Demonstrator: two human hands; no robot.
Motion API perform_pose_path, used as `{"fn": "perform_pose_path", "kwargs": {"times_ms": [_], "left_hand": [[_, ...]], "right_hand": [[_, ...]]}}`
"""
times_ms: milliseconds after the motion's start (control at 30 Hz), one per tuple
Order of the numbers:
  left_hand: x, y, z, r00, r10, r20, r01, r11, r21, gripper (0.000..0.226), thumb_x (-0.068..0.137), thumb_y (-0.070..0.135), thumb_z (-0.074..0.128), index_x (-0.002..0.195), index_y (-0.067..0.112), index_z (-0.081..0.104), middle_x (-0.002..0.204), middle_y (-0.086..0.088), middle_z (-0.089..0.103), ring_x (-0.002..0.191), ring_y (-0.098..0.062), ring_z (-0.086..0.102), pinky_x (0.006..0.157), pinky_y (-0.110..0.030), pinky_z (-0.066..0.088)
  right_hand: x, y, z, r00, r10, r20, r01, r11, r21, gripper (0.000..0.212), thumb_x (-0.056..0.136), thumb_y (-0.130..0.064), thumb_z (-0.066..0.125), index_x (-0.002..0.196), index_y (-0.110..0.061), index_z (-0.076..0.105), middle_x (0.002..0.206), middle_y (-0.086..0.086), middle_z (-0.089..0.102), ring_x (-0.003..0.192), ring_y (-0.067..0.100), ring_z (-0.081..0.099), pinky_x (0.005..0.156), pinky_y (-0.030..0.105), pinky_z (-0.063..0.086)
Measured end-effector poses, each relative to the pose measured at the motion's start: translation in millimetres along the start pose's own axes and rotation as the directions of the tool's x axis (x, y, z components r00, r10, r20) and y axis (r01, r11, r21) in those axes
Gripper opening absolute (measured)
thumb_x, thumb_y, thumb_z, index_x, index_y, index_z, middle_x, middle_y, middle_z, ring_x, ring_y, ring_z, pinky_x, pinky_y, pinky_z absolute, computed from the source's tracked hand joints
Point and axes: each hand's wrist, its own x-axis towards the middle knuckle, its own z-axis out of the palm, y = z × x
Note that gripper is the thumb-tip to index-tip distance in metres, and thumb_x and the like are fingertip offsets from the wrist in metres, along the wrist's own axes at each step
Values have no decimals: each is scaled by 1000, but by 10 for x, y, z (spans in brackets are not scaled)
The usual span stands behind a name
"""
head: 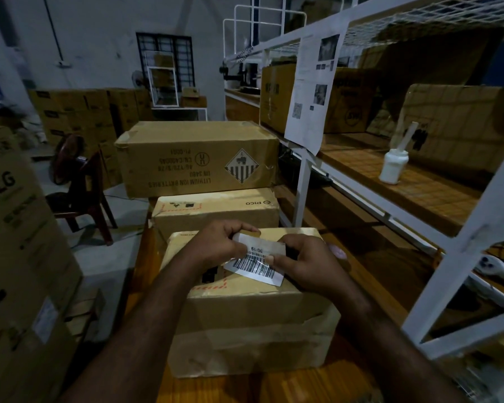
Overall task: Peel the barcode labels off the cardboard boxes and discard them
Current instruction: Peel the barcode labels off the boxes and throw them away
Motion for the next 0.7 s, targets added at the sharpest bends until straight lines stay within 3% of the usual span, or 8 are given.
{"fn": "perform_pose_path", "kwargs": {"times_ms": [200,300,400,533,700], "left_hand": [[16,-26,-7,999,21,-41,-21,1000,-9,31,76,-7,64,92,17,74,89,-10,74,80,-25,73,71,-41,60],[19,-19,-37,998,45,-44,-48,996,-78,28,74,-13,61,82,11,73,77,-11,72,71,-25,69,61,-32,55],[16,-23,-45,997,60,-39,-64,992,-112,31,73,-16,60,78,12,72,71,-6,69,67,-21,66,57,-26,52],[19,-75,-65,996,82,-26,-85,985,-148,30,73,-13,59,78,14,71,77,-11,71,72,-27,68,62,-32,52],[5,-99,-101,997,80,-6,-80,973,-218,30,60,2,62,84,18,72,78,-5,72,73,-24,70,63,-35,53]], "right_hand": [[-13,-32,-5,1000,3,-13,-2,996,94,14,86,-33,70,75,-35,63,72,0,69,69,12,67,60,45,54],[-19,-29,-15,1000,24,-8,-22,980,197,6,84,-29,72,85,-26,68,79,3,72,73,14,71,64,44,58],[-20,-25,-29,999,51,18,-54,962,268,21,81,-29,76,99,-22,67,91,3,73,82,13,72,71,42,60],[-15,-39,-18,992,100,74,-113,973,202,28,76,-36,80,99,-26,67,89,-4,73,80,6,71,70,37,61],[-1,-73,-42,987,77,144,-90,992,84,14,77,-32,78,85,-34,67,86,-3,70,76,9,68,69,37,59]]}}
